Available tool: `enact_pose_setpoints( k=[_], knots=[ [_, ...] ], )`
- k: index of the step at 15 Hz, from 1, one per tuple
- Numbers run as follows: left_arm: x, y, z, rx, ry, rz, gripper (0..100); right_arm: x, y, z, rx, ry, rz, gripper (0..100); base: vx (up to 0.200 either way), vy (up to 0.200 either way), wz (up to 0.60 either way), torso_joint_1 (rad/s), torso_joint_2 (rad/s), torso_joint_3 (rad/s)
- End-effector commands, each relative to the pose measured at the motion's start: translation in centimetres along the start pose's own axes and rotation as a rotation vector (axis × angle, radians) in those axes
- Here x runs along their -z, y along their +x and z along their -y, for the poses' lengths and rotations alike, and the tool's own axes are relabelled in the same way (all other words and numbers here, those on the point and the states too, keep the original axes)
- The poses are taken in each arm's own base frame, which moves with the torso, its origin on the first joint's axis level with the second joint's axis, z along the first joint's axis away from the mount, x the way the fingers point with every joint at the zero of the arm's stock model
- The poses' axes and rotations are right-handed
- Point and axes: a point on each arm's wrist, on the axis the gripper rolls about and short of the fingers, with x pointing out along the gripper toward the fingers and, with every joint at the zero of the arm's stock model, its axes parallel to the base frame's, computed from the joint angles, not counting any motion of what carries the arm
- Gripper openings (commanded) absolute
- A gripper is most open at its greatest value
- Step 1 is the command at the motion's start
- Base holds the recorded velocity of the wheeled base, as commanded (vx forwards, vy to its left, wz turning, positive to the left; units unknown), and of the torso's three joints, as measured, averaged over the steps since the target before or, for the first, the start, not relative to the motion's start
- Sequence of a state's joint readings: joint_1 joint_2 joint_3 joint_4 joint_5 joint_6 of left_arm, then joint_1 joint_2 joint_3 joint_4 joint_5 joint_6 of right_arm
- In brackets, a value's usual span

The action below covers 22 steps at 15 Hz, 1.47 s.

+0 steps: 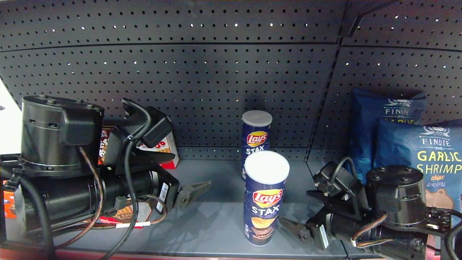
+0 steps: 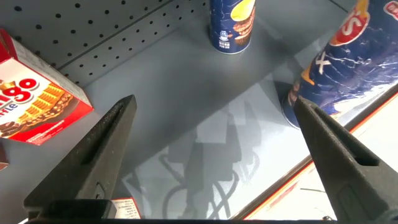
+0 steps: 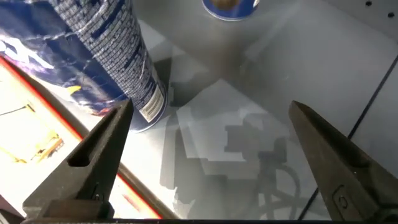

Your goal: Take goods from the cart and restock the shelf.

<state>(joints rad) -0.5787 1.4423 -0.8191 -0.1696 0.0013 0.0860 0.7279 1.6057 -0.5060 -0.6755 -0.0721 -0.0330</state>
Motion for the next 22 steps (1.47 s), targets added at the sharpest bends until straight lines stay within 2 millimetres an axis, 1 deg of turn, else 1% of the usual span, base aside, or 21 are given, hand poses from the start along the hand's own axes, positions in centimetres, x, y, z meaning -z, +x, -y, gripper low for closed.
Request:
enact_pose_setpoints(
  k=[1, 16, 18, 19, 20, 22],
  knots=[
    [0.0, -0.1, 0.0, -0.001, 0.000, 0.000, 100, -0.1, 0.5, -0.1, -0.001, -0.001, -0.004, 100, 0.000, 0.000, 0.00, 0.000, 0.00, 0.000],
    [0.0, -0.1, -0.2, -0.005, -0.003, 0.001, 100, 0.1, 0.5, -0.1, -0.001, 0.000, -0.011, 100, 0.000, 0.000, 0.00, 0.000, 0.00, 0.000],
    [0.0, -0.1, -0.2, -0.005, -0.003, 0.004, 100, 0.0, 0.0, 0.0, 0.004, 0.005, 0.001, 100, 0.000, 0.000, 0.00, 0.000, 0.00, 0.000],
    [-0.3, -0.8, -0.2, -0.010, -0.004, 0.025, 100, -0.5, -1.2, 0.2, 0.011, 0.015, 0.040, 100, 0.000, 0.000, 0.00, 0.000, 0.00, 0.000],
    [-0.5, -2.0, -0.2, -0.014, -0.004, 0.055, 100, -0.8, -2.3, 0.5, 0.026, 0.023, 0.069, 100, 0.000, 0.000, 0.00, 0.000, 0.00, 0.000],
    [-0.6, -3.8, -0.3, -0.038, -0.004, 0.101, 100, -0.9, -4.3, 1.5, 0.078, 0.043, 0.115, 100, 0.000, 0.000, 0.00, 0.000, 0.00, 0.000]
  ],
)
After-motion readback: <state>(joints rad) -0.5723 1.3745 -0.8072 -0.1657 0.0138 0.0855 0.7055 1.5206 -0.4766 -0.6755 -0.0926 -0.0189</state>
